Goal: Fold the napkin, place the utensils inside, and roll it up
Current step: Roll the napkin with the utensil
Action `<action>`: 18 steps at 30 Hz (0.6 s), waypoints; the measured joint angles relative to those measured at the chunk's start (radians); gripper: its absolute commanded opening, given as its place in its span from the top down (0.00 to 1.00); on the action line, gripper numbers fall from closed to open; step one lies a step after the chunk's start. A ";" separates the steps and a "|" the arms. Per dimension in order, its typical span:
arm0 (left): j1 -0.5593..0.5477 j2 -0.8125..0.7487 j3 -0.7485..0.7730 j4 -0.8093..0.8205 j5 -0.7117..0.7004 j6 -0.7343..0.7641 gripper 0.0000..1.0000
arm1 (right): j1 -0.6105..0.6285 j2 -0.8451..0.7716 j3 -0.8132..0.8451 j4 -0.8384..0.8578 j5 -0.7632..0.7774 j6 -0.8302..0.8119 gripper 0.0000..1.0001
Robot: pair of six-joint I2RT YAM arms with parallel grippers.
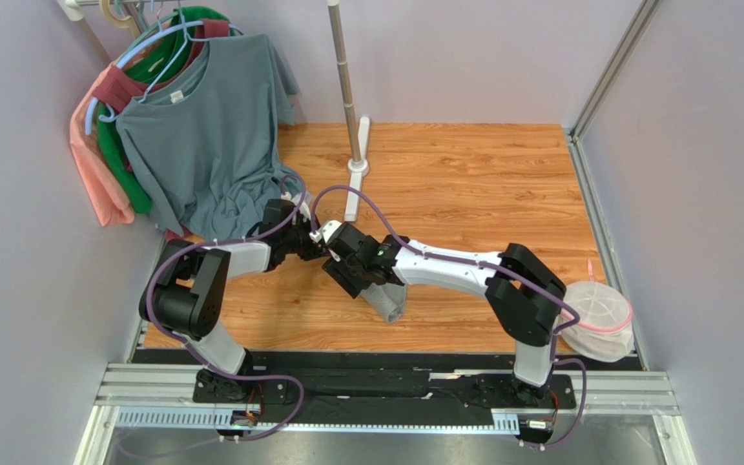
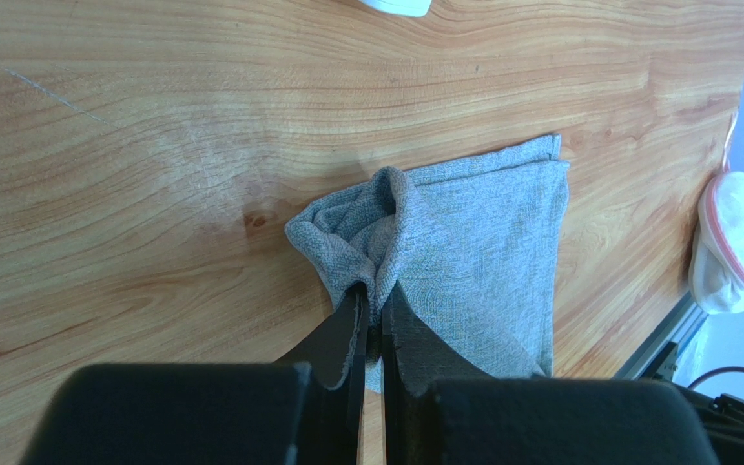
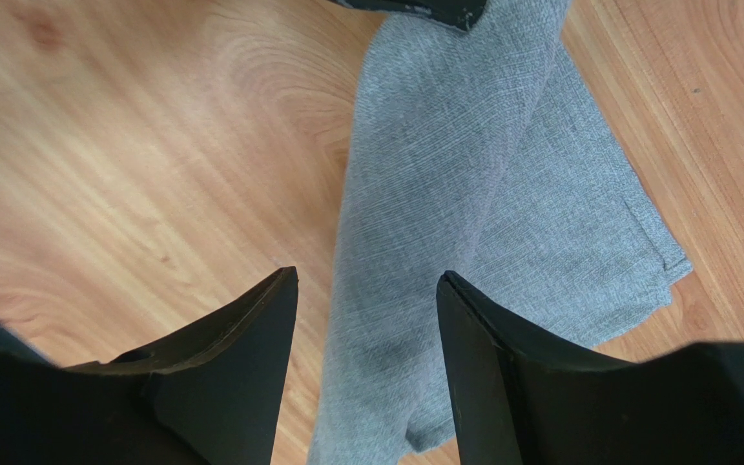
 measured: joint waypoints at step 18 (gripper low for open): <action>0.000 0.005 0.019 -0.013 0.010 0.000 0.95 | -0.024 0.122 -0.004 0.060 0.059 0.021 0.54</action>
